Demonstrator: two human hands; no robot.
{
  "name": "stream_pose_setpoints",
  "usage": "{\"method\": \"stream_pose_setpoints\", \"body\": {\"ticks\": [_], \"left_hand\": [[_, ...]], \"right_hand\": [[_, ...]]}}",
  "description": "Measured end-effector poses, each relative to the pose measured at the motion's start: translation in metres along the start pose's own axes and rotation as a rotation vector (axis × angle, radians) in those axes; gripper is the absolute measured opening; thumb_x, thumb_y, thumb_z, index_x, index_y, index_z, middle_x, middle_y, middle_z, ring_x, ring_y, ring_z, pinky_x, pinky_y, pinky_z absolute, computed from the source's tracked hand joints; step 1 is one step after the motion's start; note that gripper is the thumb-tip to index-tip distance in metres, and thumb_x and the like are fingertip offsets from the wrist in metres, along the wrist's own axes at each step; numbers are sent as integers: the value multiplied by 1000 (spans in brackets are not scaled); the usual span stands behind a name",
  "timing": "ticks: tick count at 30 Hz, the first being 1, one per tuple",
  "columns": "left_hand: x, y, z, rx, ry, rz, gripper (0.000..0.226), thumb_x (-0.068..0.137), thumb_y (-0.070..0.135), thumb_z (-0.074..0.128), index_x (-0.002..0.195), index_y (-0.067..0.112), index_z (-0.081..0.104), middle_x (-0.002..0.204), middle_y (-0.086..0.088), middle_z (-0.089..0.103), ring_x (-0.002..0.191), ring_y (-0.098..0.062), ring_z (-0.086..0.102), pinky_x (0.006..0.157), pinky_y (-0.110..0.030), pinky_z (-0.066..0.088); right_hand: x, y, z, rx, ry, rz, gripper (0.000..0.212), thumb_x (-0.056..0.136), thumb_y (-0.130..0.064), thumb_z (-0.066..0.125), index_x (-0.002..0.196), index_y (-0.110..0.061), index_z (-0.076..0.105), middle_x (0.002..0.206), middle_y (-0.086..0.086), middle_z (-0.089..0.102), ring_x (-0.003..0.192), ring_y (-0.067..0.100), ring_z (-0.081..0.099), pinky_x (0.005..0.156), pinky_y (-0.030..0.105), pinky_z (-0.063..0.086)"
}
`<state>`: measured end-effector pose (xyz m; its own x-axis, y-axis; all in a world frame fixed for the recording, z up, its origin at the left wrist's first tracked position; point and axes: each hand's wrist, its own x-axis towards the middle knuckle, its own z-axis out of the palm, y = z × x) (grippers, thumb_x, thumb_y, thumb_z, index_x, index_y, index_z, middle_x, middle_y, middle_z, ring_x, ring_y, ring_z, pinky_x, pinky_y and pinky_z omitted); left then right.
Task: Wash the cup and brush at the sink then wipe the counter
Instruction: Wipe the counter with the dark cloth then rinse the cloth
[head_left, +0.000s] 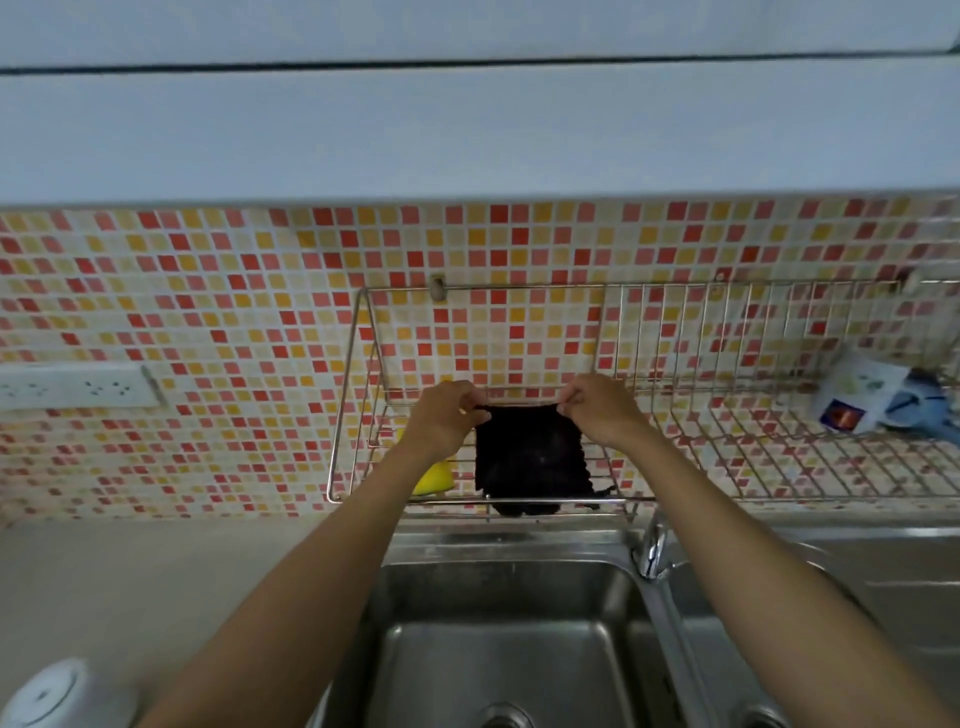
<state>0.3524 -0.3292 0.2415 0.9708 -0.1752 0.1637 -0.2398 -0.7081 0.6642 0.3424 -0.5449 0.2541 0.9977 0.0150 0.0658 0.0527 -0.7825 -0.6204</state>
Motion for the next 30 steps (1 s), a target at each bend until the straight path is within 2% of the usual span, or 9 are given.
{"method": "stream_pose_setpoints", "body": {"ticks": [4,7,11,13,15,17,20,25,30], "left_hand": [[-3,0,6,233,-28,62,36,86,30,68,118,14,61,122,-8,57,115,-27,52,93,-34,42],[-16,6,12,343,-182,178,52,83,43,68,128,18,58,132,-5,55,123,-25,47,102,-38,39],[-27,5,18,329,-293,198,48,87,43,63,129,18,59,131,-5,59,119,-24,53,100,-38,43],[-30,7,15,408,-227,200,48,88,46,60,128,19,59,132,-5,59,120,-24,51,101,-37,42],[-35,5,11,581,-11,145,47,89,51,55,126,21,60,131,-5,58,121,-27,48,98,-39,43],[-44,2,4,664,141,-69,56,89,58,50,131,21,54,140,-9,47,130,-33,38,102,-45,39],[-54,-12,-2,624,93,-302,71,85,64,50,137,17,45,146,-15,39,133,-38,37,104,-49,38],[-57,-13,-3,290,142,-256,52,84,35,68,128,10,56,129,-15,55,112,-31,56,92,-38,48],[-60,-9,-4,266,159,-238,47,84,36,69,123,10,60,122,-14,61,108,-29,59,90,-35,48]], "right_hand": [[-4,-5,11,-113,-13,-87,31,92,-20,60,122,-17,60,127,2,59,117,22,54,94,30,41],[-22,-7,28,-175,-168,-212,44,96,-22,54,139,-19,47,136,-4,50,119,17,47,97,30,40],[-30,-7,41,-378,-426,-176,55,104,-24,33,153,-13,8,161,7,1,147,25,7,117,35,13],[-30,-10,39,-396,-463,-156,55,105,-24,28,152,-13,3,160,8,-5,148,25,-1,118,35,7],[-35,-11,37,-362,-455,-150,54,105,-26,27,152,-13,4,160,7,-4,148,25,-2,118,36,6],[-40,-9,38,-274,-423,-144,53,105,-31,27,152,-14,9,161,4,0,148,23,1,118,35,6],[-43,-8,39,-223,-462,-125,51,105,-30,28,152,-16,14,161,1,1,148,19,0,117,34,5],[-44,-10,39,-226,-468,-99,52,104,-21,34,152,-16,16,161,1,-1,148,19,-1,117,34,7],[-47,-9,40,-224,-447,-89,52,103,-16,34,152,-15,16,161,2,1,148,20,0,117,33,5]]}}
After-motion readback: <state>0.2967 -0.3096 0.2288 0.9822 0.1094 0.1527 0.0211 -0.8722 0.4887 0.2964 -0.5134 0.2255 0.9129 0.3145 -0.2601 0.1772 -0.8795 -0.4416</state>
